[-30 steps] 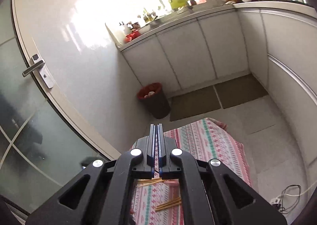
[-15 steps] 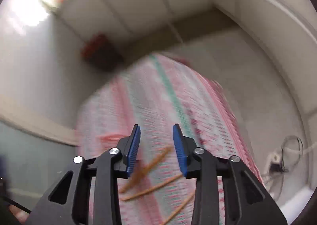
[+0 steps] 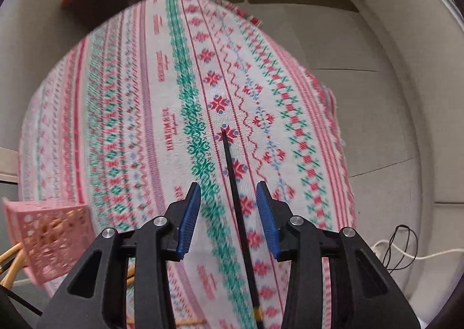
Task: Organize utensils
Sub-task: 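Grasp a black-tipped chopstick with the right tool while the left tool withdraws, then lower the left tool to the pile and grasp a chopstick while the right tool lifts its chopstick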
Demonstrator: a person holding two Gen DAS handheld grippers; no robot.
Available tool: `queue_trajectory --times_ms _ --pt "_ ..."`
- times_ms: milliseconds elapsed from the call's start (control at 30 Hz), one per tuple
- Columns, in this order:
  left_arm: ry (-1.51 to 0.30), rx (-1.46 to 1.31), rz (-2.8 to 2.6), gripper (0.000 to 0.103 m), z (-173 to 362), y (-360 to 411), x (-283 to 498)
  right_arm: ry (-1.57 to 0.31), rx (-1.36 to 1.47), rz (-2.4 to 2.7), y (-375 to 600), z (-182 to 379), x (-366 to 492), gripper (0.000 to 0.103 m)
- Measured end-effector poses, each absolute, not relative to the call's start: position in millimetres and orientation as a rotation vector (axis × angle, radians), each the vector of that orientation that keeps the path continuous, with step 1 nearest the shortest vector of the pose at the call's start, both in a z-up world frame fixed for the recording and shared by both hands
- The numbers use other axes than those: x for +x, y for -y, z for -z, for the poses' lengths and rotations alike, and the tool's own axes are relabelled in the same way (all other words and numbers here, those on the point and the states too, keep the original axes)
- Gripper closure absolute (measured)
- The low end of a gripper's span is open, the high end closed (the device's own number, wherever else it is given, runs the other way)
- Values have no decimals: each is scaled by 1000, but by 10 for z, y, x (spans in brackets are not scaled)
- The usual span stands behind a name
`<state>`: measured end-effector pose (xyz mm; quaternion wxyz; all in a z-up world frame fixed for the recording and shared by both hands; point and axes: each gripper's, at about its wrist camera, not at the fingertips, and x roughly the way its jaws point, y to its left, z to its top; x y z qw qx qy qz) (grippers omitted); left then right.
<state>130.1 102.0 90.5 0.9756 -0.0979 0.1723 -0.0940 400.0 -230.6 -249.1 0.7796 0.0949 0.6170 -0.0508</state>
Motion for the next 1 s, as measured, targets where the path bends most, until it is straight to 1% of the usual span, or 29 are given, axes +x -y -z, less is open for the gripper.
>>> queue_trajectory --times_ms 33,100,200,367,533,733,800,833,867,933,1000 --pt "-352 -193 188 38 -896 -1021 1308 -1306 165 118 2277 2478 3990 98" --pt "-359 -187 186 38 -876 -994 1329 -1286 204 114 2296 2449 3947 98" --pt "-377 -181 195 38 -851 -956 1348 -1196 259 91 2343 2185 3756 98" --pt "-381 -183 209 37 -871 -936 1311 -1038 266 12 2338 1384 3159 98" --pt "-436 -181 225 37 -863 -883 1286 -919 278 -29 2352 654 2615 98" --pt "-474 -187 224 36 -845 -858 1143 -808 279 -58 2283 -23 2129 98" --pt "-497 -182 235 34 -804 -842 1090 -769 286 -65 2284 -261 2009 98" --pt "-527 -166 247 29 -735 -806 1063 -756 291 -69 2288 -302 1988 98" --pt "-552 -156 256 27 -656 -764 1039 -743 305 -75 2298 -375 1921 98" --pt "-657 -151 289 26 -302 -660 1036 -732 327 -94 2306 -448 1779 98" --pt "-865 -104 346 26 259 -423 1171 -725 345 -102 2307 -447 1644 98"
